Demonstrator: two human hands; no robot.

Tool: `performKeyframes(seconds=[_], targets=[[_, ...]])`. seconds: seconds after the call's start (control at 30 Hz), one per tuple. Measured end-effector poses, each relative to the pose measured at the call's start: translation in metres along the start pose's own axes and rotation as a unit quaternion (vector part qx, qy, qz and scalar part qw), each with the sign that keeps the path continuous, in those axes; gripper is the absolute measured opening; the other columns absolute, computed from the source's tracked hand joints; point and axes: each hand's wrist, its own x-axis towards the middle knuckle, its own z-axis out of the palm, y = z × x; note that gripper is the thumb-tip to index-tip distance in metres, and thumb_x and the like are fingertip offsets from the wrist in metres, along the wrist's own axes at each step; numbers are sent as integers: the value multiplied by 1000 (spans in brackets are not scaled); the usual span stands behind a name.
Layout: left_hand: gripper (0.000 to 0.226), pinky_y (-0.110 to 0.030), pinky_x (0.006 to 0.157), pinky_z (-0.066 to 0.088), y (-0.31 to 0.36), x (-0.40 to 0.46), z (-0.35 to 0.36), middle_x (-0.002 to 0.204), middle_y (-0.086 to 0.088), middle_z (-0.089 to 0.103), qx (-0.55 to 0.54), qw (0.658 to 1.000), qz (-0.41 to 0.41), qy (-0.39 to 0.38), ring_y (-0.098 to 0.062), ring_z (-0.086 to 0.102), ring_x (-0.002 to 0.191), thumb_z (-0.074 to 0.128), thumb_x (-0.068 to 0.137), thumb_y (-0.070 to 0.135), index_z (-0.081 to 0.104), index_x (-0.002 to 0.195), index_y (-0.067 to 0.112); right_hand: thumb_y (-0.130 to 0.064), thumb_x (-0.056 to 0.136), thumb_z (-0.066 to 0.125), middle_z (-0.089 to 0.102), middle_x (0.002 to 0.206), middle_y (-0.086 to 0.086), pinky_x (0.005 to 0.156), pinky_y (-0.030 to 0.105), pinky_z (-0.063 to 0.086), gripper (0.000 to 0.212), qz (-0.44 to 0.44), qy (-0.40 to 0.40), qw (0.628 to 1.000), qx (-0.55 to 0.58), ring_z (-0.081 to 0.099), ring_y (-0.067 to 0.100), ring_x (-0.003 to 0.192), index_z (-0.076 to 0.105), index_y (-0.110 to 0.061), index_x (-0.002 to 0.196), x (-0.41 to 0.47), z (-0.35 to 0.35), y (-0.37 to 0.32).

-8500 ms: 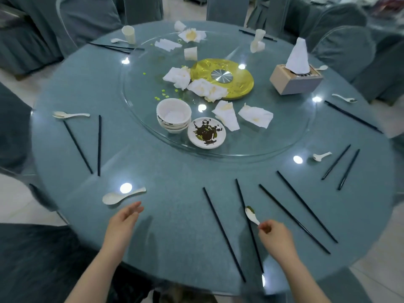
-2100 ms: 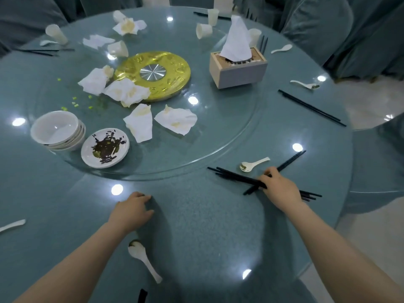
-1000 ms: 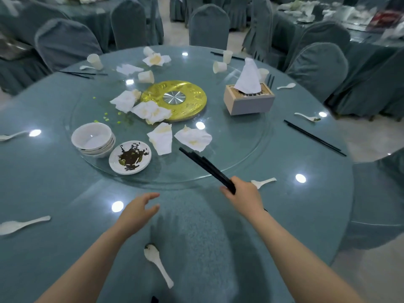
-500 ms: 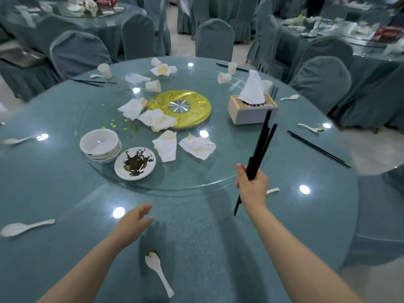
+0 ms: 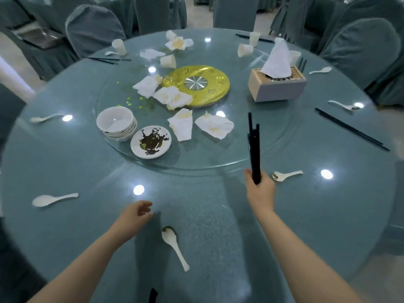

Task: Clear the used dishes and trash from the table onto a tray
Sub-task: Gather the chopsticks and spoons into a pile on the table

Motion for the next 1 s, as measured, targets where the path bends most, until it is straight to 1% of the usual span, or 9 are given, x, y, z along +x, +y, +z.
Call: performKeyframes(seconds=[0.1,0.17,0.23,0.37,0.47,0.53,0.67,0.8,1.0], targets=[[34,-25,85,42,-13,-5,-7,117,-12,62,-7,1000,-11,9,-18,58,99,58,91,10,56,125,7,-40,87,63,39,45,-7,44,25,30,42,-18,-78,989,-121,34,9,44,46,-16,58,-8,10,-1],[33,-26,87,42,-23,-7,-13,117,-12,62,-13,1000,-19,11,-19,58,99,58,92,9,57,125,7,-39,88,63,50,51,-3,53,33,36,37,-24,-125,978,-168,46,17,52,54,-14,63,-19,18,-4],[32,-26,86,41,-33,-9,-19,117,-12,63,-21,999,-21,16,-18,58,97,58,92,9,58,123,7,-38,88,62,59,59,3,57,34,36,32,-23,-160,966,-200,56,25,63,62,-13,70,-31,26,-9],[31,-24,84,39,-54,-10,-35,120,-13,62,-42,999,-20,14,-17,56,99,57,93,8,58,123,4,-36,90,60,61,58,-1,55,28,36,28,12,-209,943,-258,61,19,62,67,-13,76,-57,41,-16],[31,-25,87,38,-72,-11,-50,122,-15,61,-48,999,-14,4,-22,57,108,56,93,7,58,124,2,-37,89,60,60,47,-8,45,11,34,29,49,-248,922,-294,55,-1,49,60,-20,65,-82,53,-23],[31,-24,88,38,-87,-12,-62,123,-15,61,-51,999,-9,1,-24,57,112,55,93,6,58,124,1,-37,87,60,63,51,-7,45,8,34,32,64,-275,905,-319,54,-4,49,56,-22,60,-102,61,-25],[30,-23,84,37,-116,-9,-88,121,-13,62,-57,998,8,4,-21,58,109,56,93,5,59,122,1,-35,79,67,67,61,-4,53,19,43,25,113,-279,892,-338,58,5,56,60,-18,62,-142,73,-24],[29,-26,86,41,-147,3,-118,118,-14,64,-34,998,43,6,-21,60,103,55,92,4,60,120,4,-32,65,78,63,58,-9,52,18,42,19,154,-286,886,-331,57,2,56,63,-20,63,-175,72,-23],[41,-38,88,45,-180,31,-162,116,-8,62,38,992,82,89,-26,60,101,55,89,9,55,129,16,-26,67,73,55,65,-3,48,22,36,19,156,-266,859,-409,53,14,61,54,-22,69,-207,81,-25]])
